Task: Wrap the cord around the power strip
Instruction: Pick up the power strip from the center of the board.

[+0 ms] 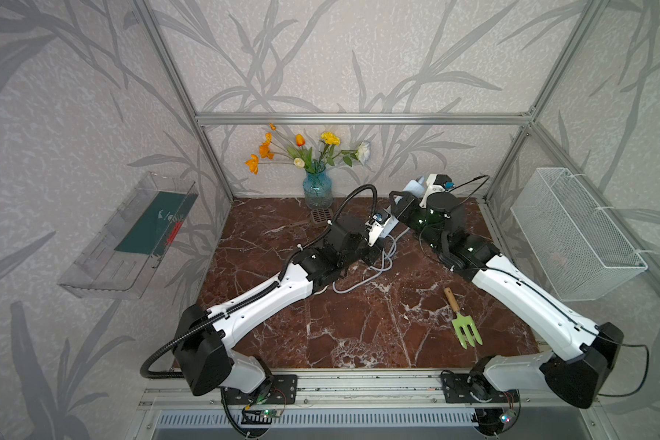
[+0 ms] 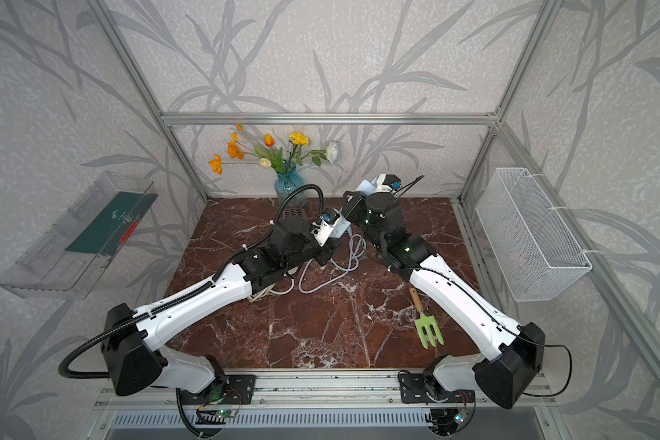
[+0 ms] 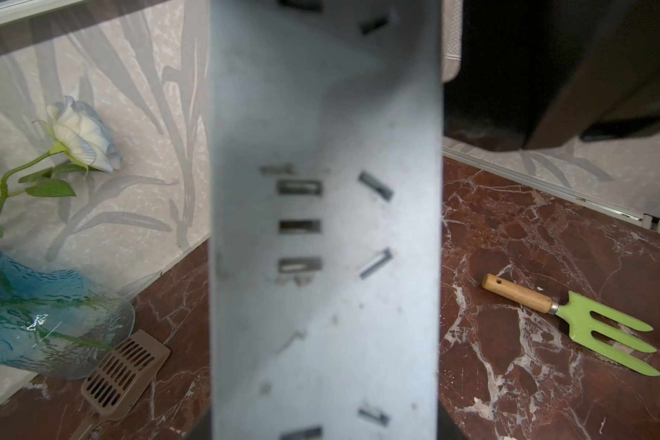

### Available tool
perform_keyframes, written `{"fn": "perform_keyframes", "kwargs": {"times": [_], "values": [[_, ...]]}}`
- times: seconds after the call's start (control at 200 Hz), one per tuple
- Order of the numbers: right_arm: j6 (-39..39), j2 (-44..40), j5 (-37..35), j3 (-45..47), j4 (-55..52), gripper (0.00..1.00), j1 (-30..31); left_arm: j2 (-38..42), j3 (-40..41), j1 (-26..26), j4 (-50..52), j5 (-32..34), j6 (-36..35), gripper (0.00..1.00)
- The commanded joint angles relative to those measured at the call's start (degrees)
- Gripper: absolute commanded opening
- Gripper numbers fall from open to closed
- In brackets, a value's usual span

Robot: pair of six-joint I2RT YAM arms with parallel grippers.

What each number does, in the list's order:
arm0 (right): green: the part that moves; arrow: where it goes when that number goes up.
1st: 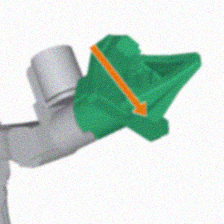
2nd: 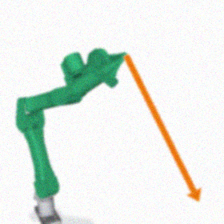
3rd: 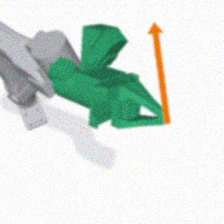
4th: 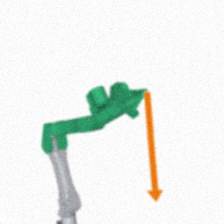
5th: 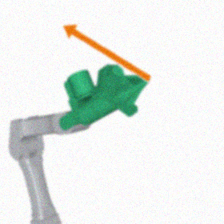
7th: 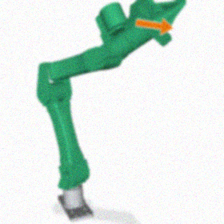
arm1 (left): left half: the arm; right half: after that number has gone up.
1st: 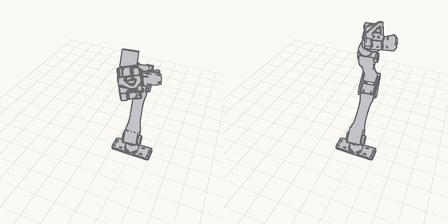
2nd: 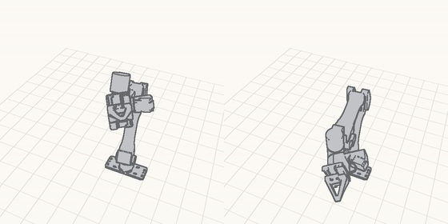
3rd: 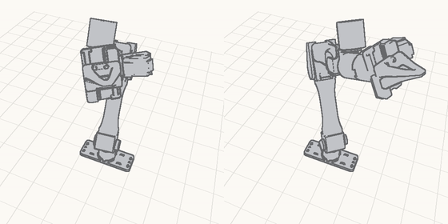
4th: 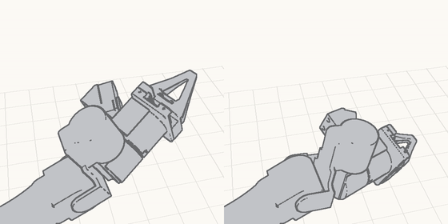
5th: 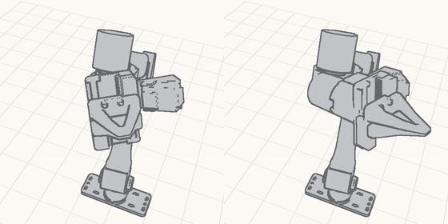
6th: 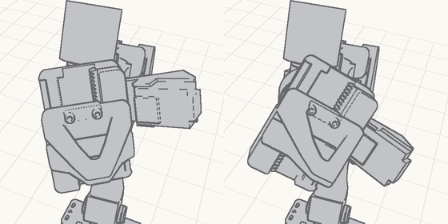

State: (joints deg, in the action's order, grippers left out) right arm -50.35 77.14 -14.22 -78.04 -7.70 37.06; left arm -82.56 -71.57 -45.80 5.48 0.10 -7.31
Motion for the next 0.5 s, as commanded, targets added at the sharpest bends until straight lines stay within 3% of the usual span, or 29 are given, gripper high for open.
{"fn": "perform_keyframes", "kwargs": {"times": [0.0, 0.15, 0.395, 0.5], "values": [[5.3, -1.2, 3.1, -4.0, -0.3, 0.4, -1.1, 3.2, 0.3, 1.0, -2.4, 5.1, 1.6, 0.04], [12.6, -6.0, 11.7, 0.7, -1.2, 0.53, -5.9, 4.8, -1.8, 4.2, 2.5, 5.4, 1.1, 0.0], [25.6, -17.2, 6.5, 15.2, 1.1, 0.66, -8.0, 3.9, -13.7, 7.2, 12.3, 3.9, 1.0, 0.0], [26.7, -18.9, 9.0, 19.6, 4.8, 0.7, -11.3, 2.0, -20.8, 7.6, 16.6, 2.2, 1.3, 0.0]]}}
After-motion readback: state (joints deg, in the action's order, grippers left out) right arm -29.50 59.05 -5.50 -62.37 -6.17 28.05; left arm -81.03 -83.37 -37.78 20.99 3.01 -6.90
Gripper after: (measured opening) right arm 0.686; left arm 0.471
